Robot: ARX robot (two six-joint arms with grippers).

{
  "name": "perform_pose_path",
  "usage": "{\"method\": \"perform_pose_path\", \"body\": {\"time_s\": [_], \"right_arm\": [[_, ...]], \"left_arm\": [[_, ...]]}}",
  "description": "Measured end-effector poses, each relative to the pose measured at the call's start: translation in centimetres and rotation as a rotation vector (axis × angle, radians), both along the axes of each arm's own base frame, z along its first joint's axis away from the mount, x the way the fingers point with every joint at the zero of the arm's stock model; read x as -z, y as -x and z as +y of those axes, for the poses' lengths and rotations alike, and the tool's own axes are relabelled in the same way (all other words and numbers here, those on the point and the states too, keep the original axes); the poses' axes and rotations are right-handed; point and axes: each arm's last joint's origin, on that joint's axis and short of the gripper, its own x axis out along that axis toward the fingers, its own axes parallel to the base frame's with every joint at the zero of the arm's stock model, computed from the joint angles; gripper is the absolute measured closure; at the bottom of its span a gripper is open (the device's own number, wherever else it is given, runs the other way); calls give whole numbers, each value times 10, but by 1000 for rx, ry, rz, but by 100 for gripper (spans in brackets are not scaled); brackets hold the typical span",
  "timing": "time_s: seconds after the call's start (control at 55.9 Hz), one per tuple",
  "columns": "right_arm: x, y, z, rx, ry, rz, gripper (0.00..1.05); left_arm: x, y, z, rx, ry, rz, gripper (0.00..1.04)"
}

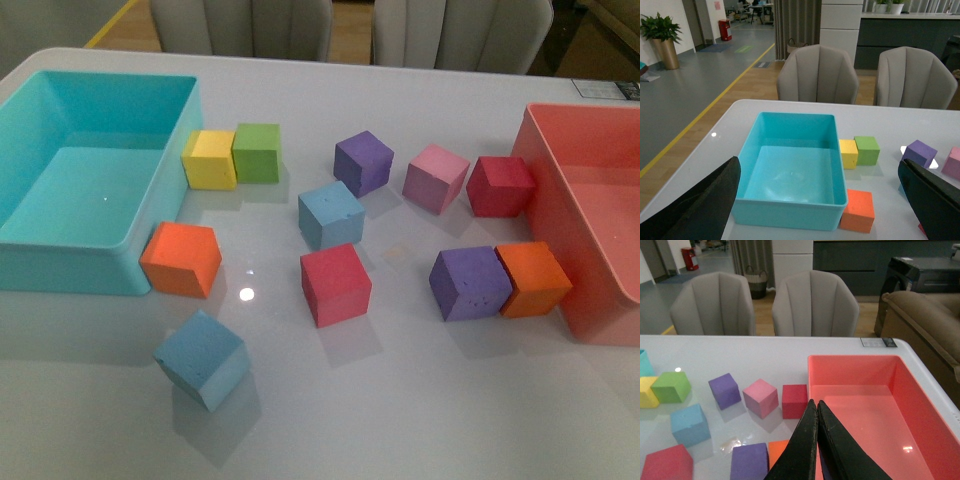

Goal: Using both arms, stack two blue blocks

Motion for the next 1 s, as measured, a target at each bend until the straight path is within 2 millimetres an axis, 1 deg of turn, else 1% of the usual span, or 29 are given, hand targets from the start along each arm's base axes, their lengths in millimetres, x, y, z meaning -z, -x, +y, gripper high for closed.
{"method": "perform_pose_path", "body": {"time_s": [0.501, 1.002], "right_arm": [[-9, 23, 0, 0, 0, -30, 103], [-10, 36, 0, 0, 0, -32, 103]], "left_arm": [[0, 0, 0, 0, 0, 0, 9], [0, 0, 0, 0, 0, 0, 9]]}}
